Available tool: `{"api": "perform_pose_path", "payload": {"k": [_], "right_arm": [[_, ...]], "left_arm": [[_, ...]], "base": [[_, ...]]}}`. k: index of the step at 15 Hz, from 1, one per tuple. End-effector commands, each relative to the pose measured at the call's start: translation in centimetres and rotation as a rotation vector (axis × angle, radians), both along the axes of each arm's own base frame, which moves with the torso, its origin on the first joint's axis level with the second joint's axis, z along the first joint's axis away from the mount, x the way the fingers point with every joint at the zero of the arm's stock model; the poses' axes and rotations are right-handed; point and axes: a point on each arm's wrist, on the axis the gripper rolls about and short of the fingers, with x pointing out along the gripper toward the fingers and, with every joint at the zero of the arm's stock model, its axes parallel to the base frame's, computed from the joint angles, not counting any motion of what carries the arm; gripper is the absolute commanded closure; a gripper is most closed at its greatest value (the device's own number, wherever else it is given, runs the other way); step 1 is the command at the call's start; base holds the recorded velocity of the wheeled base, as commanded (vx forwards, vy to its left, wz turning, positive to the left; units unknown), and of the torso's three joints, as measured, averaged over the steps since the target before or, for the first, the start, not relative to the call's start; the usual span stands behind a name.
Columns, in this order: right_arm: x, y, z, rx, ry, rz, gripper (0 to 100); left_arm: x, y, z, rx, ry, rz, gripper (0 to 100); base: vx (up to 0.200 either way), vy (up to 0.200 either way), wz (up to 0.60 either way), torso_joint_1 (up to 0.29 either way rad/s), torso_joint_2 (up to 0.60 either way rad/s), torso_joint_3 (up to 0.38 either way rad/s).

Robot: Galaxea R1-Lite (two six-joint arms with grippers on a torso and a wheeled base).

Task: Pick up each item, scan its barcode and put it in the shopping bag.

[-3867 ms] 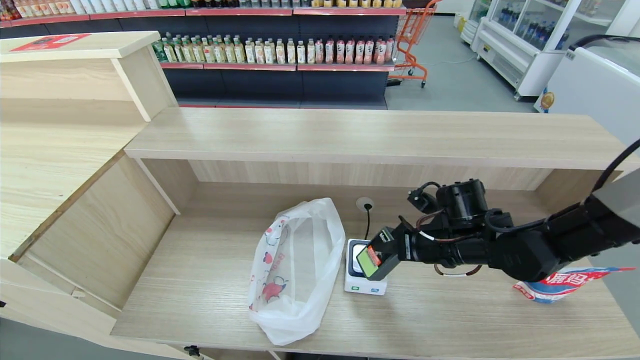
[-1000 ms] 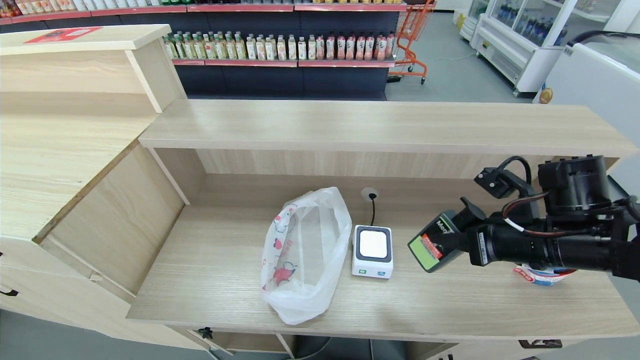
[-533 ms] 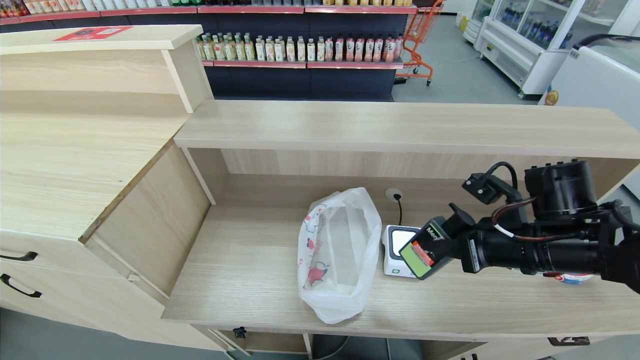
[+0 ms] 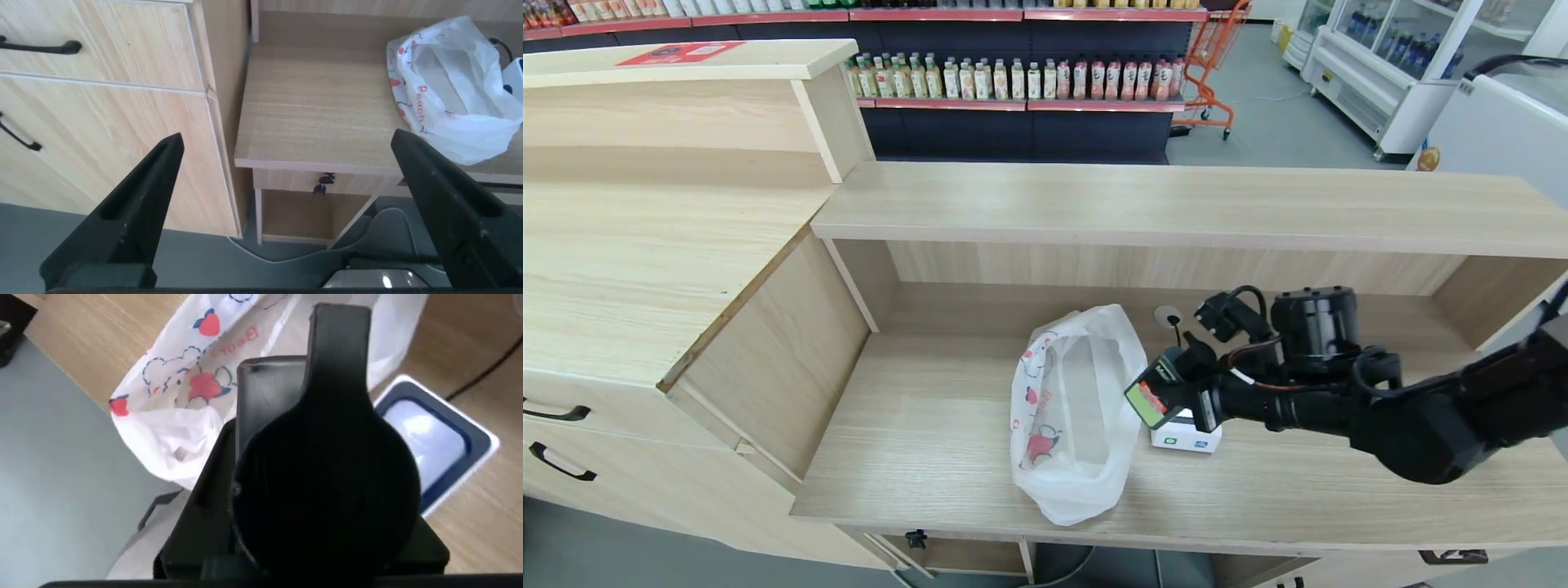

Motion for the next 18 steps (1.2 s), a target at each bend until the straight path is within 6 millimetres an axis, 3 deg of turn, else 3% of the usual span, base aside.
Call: {"api": "perform_pose_path", "payload": {"k": [1,6,11,12,14,17,18], "right_arm": [[1.9,3.4,-4.0,-0.042,0.038,0.068,100],[4.4,7.5,-7.5,-0.123,-0.011,0.118,100],[6.0,9.2,-8.4,-0.176,-0.099,0.141,100],[6.0,9.3,-8.3,-0.166,-0.099,0.144,0],[5.8,9.4,-7.4,-0.121,-0.09,0.126,0],[5.4,8.2,-2.7,0.04,-0.064,0.036,0],[4.8,6.8,-0.8,0.109,-0.01,-0.022,0]], "left_arm": [[0.0,0.0,0.0,0.0,-0.001,0.0,0],[0.0,0.0,0.0,0.0,-0.001,0.0,0],[0.0,0.0,0.0,0.0,-0.001,0.0,0],[0.0,0.0,0.0,0.0,0.001,0.0,0],[0.0,0.0,0.0,0.0,-0.001,0.0,0],[0.0,0.0,0.0,0.0,-0.001,0.0,0],[0.0,0.0,0.0,0.0,-0.001,0.0,0]], "base": [[0.0,0.0,0.0,0.0,0.0,0.0],[0.0,0.0,0.0,0.0,0.0,0.0],[0.0,0.0,0.0,0.0,0.0,0.0],[0.0,0.0,0.0,0.0,0.0,0.0],[0.0,0.0,0.0,0.0,0.0,0.0],[0.0,0.0,0.0,0.0,0.0,0.0],[0.0,0.0,0.0,0.0,0.0,0.0]]}}
